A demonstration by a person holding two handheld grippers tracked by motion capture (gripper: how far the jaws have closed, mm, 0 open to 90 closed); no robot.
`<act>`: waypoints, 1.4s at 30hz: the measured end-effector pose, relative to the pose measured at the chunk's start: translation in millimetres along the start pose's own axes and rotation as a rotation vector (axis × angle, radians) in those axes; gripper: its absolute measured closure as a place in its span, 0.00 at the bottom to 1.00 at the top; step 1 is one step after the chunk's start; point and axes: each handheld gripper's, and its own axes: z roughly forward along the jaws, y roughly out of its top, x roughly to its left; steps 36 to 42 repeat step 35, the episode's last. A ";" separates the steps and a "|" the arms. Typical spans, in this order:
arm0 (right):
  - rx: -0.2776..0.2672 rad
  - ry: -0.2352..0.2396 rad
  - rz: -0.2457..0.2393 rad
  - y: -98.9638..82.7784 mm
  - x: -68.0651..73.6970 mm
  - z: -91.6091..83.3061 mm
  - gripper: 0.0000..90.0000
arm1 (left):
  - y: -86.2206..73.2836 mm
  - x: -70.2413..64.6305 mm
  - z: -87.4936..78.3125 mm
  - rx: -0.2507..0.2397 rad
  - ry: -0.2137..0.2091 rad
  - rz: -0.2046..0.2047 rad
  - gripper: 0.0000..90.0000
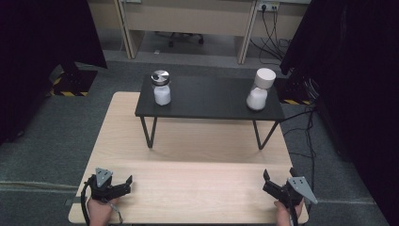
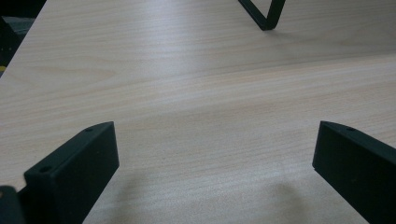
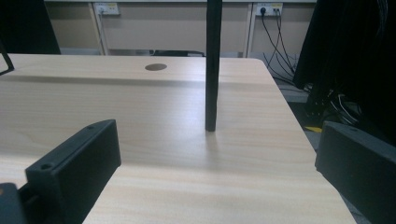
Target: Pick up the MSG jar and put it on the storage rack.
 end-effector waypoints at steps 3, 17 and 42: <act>0.005 -0.005 0.000 -4.9 0.7 0.1 0.00 | 0.2 -0.3 0.1 0.001 0.001 0.001 0.00; 0.009 -0.004 0.014 -22.6 3.7 2.0 0.00 | 1.4 -1.6 0.9 0.009 0.005 0.009 0.00; 0.009 -0.028 0.026 -35.8 11.0 1.9 0.00 | 1.2 -2.5 1.2 0.007 0.007 0.013 0.00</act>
